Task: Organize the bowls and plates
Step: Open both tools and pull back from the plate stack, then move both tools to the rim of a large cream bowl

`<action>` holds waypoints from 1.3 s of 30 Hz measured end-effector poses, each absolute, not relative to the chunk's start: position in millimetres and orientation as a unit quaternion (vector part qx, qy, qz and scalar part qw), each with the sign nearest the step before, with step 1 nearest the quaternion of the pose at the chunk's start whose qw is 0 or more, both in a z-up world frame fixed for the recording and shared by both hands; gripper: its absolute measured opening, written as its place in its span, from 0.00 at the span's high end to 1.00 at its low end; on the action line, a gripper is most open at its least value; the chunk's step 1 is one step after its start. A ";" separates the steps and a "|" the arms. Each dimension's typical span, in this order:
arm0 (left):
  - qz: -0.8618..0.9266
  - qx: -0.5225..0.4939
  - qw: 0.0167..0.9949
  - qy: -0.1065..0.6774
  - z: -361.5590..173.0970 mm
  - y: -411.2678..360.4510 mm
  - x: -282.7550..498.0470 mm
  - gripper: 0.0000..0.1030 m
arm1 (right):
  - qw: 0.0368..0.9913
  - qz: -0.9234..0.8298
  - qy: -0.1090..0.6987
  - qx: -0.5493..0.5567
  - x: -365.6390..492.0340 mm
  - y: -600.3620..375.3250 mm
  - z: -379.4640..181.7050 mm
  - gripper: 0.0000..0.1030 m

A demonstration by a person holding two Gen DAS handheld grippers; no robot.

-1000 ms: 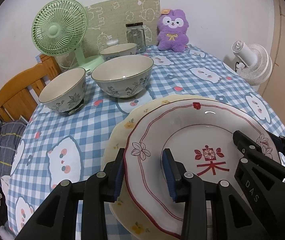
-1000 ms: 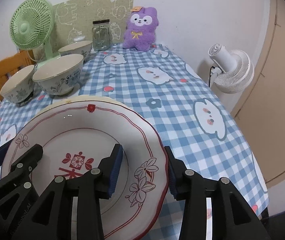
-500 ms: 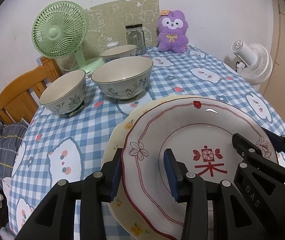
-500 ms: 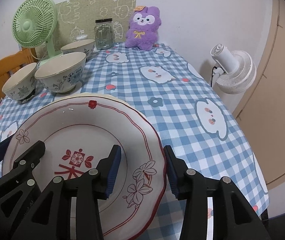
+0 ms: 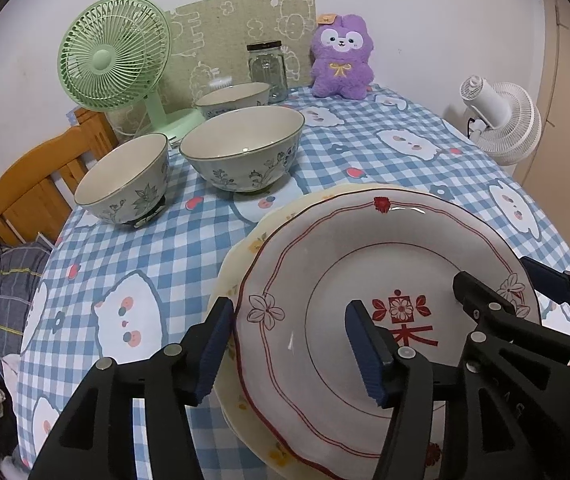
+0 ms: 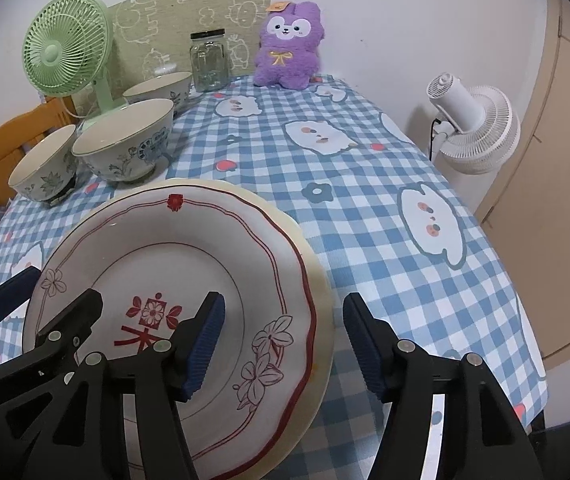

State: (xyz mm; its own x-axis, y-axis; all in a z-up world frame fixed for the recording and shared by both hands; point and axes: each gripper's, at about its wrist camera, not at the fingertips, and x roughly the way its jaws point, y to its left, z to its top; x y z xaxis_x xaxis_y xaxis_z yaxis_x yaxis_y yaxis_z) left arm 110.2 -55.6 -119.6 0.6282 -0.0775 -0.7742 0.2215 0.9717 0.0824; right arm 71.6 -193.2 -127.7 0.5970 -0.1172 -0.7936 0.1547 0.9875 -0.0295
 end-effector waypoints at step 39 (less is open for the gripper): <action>-0.064 0.071 0.926 0.366 -10.0 10.7 106.4 0.07 | 0.938 -0.019 0.347 0.011 75.3 -119.9 5.0 0.16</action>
